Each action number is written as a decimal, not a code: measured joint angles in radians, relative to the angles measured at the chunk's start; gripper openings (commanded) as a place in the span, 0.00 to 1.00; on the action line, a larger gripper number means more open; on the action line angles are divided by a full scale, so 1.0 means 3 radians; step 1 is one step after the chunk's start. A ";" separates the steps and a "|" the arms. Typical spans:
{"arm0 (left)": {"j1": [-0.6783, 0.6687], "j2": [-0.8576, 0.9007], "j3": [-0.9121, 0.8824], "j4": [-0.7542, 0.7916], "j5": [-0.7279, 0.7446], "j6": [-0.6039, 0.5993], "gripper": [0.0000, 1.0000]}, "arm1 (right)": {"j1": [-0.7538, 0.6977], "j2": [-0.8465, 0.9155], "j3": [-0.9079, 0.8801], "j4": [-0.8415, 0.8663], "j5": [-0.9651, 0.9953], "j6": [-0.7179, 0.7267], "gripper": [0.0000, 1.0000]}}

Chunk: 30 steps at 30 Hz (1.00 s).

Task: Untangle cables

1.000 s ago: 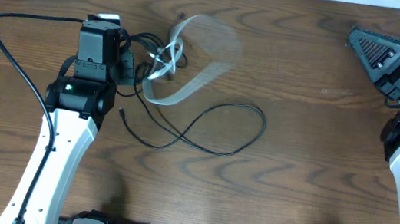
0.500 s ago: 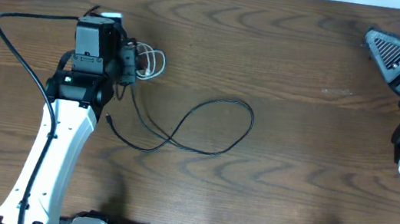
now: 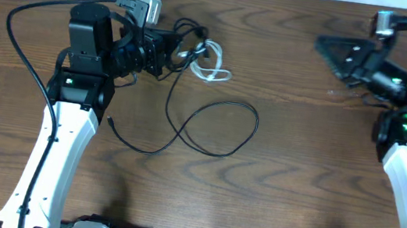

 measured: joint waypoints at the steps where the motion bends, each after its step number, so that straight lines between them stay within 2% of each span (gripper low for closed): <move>1: 0.0000 -0.0008 0.0000 0.0111 0.0113 -0.0062 0.07 | 0.0065 0.0000 -0.0001 -0.0122 0.0038 -0.0108 0.34; 3: -0.0001 -0.0039 0.0000 0.0280 0.0281 -0.0183 0.07 | 0.0209 0.0000 -0.0003 -0.0309 0.0122 -0.0309 0.54; 4: -0.0001 -0.0060 -0.0001 0.0374 0.0343 -0.0254 0.07 | 0.0270 0.0000 -0.0005 -0.0357 0.0148 -0.0407 0.61; 6: -0.0001 -0.0113 -0.0001 0.0594 0.0443 -0.0455 0.07 | 0.0393 0.0000 -0.0004 -0.0473 0.0219 -0.0563 0.92; 7: 0.0000 -0.0141 -0.0001 0.0689 0.0464 -0.0538 0.07 | 0.0451 0.0000 -0.0004 -0.0529 0.0253 -0.0657 0.97; 17: -0.0001 -0.0354 -0.0003 0.1726 0.0852 -0.1484 0.07 | 0.0746 0.0000 -0.0004 -0.0985 0.0573 -0.1352 0.99; 25: -0.0001 -0.0416 -0.0003 0.1919 0.0969 -0.1960 0.08 | 0.0755 0.0000 -0.0004 -0.1209 0.0698 -0.1559 0.99; 30: -0.0072 -0.0422 -0.0003 0.2130 0.1087 -0.2080 0.07 | 0.0755 0.0000 -0.0004 -0.1298 0.0779 -0.1624 0.99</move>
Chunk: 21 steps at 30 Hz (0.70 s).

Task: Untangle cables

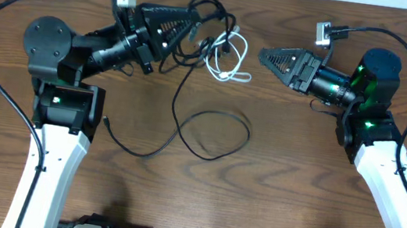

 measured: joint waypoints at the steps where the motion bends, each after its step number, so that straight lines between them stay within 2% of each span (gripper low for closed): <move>1: -0.0034 -0.0001 0.0000 0.0020 0.0020 -0.0014 0.08 | 0.0000 0.0000 0.0000 0.0000 0.0009 -0.0006 0.99; 4: -0.0164 -0.0001 0.0000 0.0024 0.0043 -0.0046 0.08 | 0.0009 0.0000 0.0000 -0.0001 0.0033 -0.0020 0.99; 12: -0.0345 -0.0001 0.0000 0.0159 0.0045 -0.0070 0.08 | 0.0267 0.0000 0.0000 -0.0102 0.0150 -0.0198 0.87; 21: -0.0345 -0.0001 0.0000 0.0193 0.0045 0.0051 0.08 | 0.0324 0.0000 0.0000 -0.0201 0.0228 -0.0266 0.89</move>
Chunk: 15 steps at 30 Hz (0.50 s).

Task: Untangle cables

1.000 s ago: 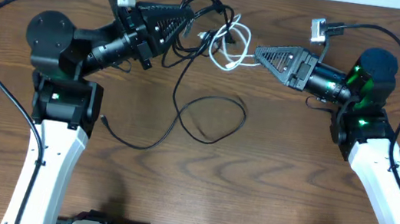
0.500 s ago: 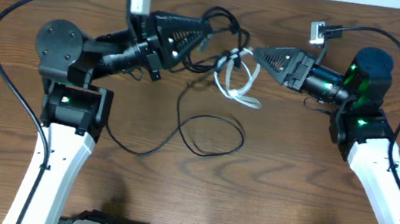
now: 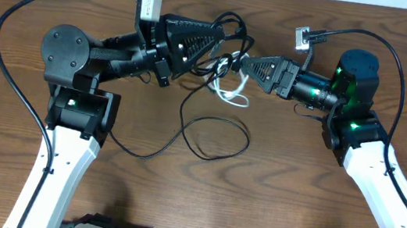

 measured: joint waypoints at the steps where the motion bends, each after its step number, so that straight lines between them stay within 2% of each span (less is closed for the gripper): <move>1: 0.0000 0.0000 0.0000 -0.0004 -0.0010 0.0066 0.07 | 0.0000 0.0000 0.0000 0.0000 -0.0006 -0.0008 0.89; 8: 0.0003 0.0001 0.0000 -0.0008 -0.0175 0.0139 0.07 | 0.0001 0.0000 0.0000 -0.0001 -0.0047 -0.0011 0.89; 12: -0.0043 0.0001 0.0000 0.0055 -0.0219 0.0072 0.07 | 0.0009 0.0000 0.0000 -0.0006 -0.0043 -0.0024 0.79; 14: -0.0118 0.0001 0.0000 0.0089 -0.0240 0.0053 0.07 | 0.0023 0.0000 0.0000 -0.0009 -0.0022 -0.0045 0.69; 15: -0.0161 0.0001 0.0000 0.0093 -0.0252 0.0051 0.07 | 0.0041 0.0000 0.0000 -0.0011 -0.0003 -0.0051 0.60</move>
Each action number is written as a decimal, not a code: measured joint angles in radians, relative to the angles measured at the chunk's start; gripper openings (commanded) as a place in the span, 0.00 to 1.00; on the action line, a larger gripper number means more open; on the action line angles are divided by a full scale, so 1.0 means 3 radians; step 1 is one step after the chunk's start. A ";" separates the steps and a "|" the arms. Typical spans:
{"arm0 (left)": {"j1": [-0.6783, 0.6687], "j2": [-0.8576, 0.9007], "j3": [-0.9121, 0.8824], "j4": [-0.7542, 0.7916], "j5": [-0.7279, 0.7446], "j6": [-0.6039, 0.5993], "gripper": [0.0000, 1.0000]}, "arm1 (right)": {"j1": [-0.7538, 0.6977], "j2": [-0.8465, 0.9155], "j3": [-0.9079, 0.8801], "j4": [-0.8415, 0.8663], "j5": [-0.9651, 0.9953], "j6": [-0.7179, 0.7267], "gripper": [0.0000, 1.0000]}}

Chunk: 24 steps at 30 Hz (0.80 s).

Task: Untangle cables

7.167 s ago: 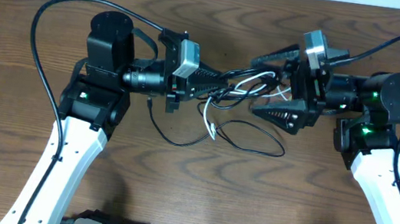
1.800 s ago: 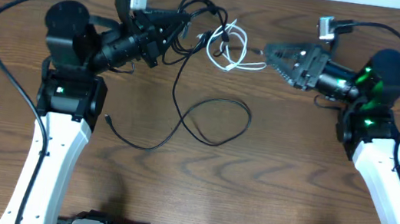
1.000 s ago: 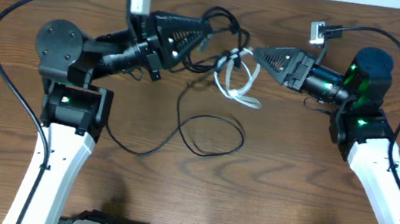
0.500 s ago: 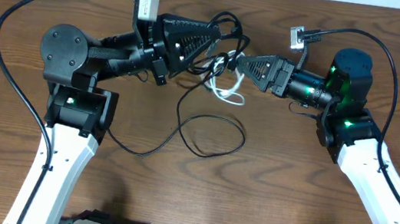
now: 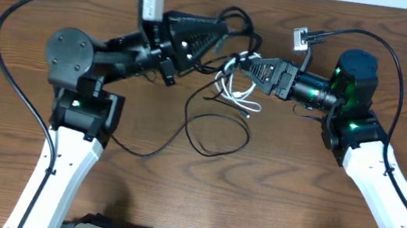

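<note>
A black cable (image 5: 217, 128) loops across the middle of the table and rises to the upper centre, tangled with a white cable (image 5: 236, 93) hanging in small loops. My left gripper (image 5: 226, 32) reaches in from the left, shut on the black cable near the top of the tangle. From the right, my right gripper (image 5: 240, 62) meets the bundle, shut on the white cable where it joins the knot. The two grippers are close together, left slightly above right.
The wooden table (image 5: 310, 199) spreads around the cables. Each arm's own black lead arcs beside it: the left arm's lead (image 5: 5, 64) on the far left, the right arm's lead (image 5: 399, 61) at the upper right.
The white cable's loops hang lower and longer below the right gripper. The left gripper sits slightly higher and further right. The black loop on the table shifted a little.
The tangle lay at the upper left by my left gripper, with my right arm far at the upper right. Then the left gripper held the bundle up toward centre while the right gripper, open, came near. Both then met at the tangle, and now the white cable hangs looser.
</note>
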 measured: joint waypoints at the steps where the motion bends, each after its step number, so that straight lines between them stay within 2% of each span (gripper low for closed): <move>1: -0.0047 0.0000 0.0000 0.0003 -0.0011 0.0000 0.07 | 0.0023 0.0000 0.0000 -0.0003 0.0023 -0.0015 0.49; 2: -0.0100 0.0000 0.0000 0.0005 -0.0015 0.0000 0.08 | 0.0046 0.0000 0.0000 0.0003 0.0043 -0.0043 0.35; 3: -0.0136 0.0000 0.0000 0.0008 -0.0017 0.0000 0.07 | 0.0061 0.0000 0.0000 -0.0001 0.0060 -0.0038 0.15; 4: -0.0173 0.0000 0.0000 0.0009 -0.0019 0.0000 0.07 | 0.0075 0.0000 0.0000 0.0001 0.0085 -0.0055 0.01; 12: -0.0037 0.0000 0.0000 -0.0003 -0.0022 0.0000 0.08 | -0.0046 0.0000 0.0000 -0.0069 0.0165 -0.0055 0.01; 24: 0.0907 0.0000 0.0000 -0.0771 -0.0024 0.0041 0.08 | -0.0697 0.0000 0.0000 -0.0167 -0.0272 -0.0055 0.01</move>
